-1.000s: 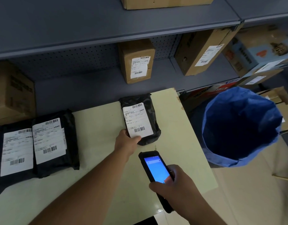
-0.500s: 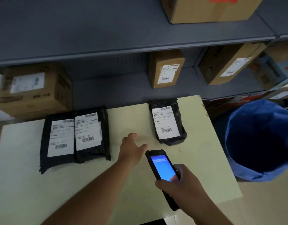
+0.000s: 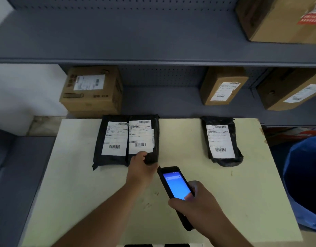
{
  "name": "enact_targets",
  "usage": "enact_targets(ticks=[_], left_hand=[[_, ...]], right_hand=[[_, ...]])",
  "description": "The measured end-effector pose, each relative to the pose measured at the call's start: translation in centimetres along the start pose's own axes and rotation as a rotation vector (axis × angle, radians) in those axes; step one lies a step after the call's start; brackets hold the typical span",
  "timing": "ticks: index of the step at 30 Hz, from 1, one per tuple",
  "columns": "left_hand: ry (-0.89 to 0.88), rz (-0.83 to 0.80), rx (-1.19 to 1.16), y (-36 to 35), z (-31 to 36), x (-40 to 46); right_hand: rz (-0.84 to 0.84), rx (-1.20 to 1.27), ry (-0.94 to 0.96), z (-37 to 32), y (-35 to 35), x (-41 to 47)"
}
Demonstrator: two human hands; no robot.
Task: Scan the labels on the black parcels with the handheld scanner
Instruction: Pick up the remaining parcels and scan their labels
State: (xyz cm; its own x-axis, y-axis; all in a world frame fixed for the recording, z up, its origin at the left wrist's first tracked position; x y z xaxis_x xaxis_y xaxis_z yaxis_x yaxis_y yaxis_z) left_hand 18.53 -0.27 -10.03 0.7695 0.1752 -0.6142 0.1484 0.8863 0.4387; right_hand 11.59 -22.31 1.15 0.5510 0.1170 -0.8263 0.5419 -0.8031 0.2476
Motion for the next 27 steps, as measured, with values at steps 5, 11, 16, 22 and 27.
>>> enact_targets(ticks=[5,11,16,22,27], left_hand=[[0.03,0.102,-0.057,4.8,-2.6,-0.1],[0.122,0.286,-0.094,11.4,-5.9,0.2],[0.195,0.36,-0.153,14.2,-8.1,1.1],[0.282,0.388,0.11,16.0,-8.1,2.0],[0.281,0.281,0.051,15.3,-9.0,3.8]], right_hand=[[-0.024,-0.042,0.009,-1.5,-2.4,0.3],[-0.032,-0.083,0.016,-2.9,-4.5,0.8],[-0.031,-0.093,0.007,-3.7,-5.9,1.6],[-0.025,-0.098,0.011,-4.8,-7.0,2.5],[-0.022,-0.104,0.0,-5.2,-7.5,3.1]])
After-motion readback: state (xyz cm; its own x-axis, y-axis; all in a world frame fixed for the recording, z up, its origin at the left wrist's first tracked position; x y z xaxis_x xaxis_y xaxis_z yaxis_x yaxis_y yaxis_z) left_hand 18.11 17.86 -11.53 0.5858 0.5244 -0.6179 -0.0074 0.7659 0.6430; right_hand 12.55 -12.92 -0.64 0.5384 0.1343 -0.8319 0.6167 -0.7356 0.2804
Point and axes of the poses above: each hand's wrist, its own x-axis towards the middle knuckle, its own y-axis out of the back of the hand, z = x × y, the point moved 9 cm from there along x, towards the middle knuckle, and after that the axes turned 10 degrees about -z, right-handed, at the moved point
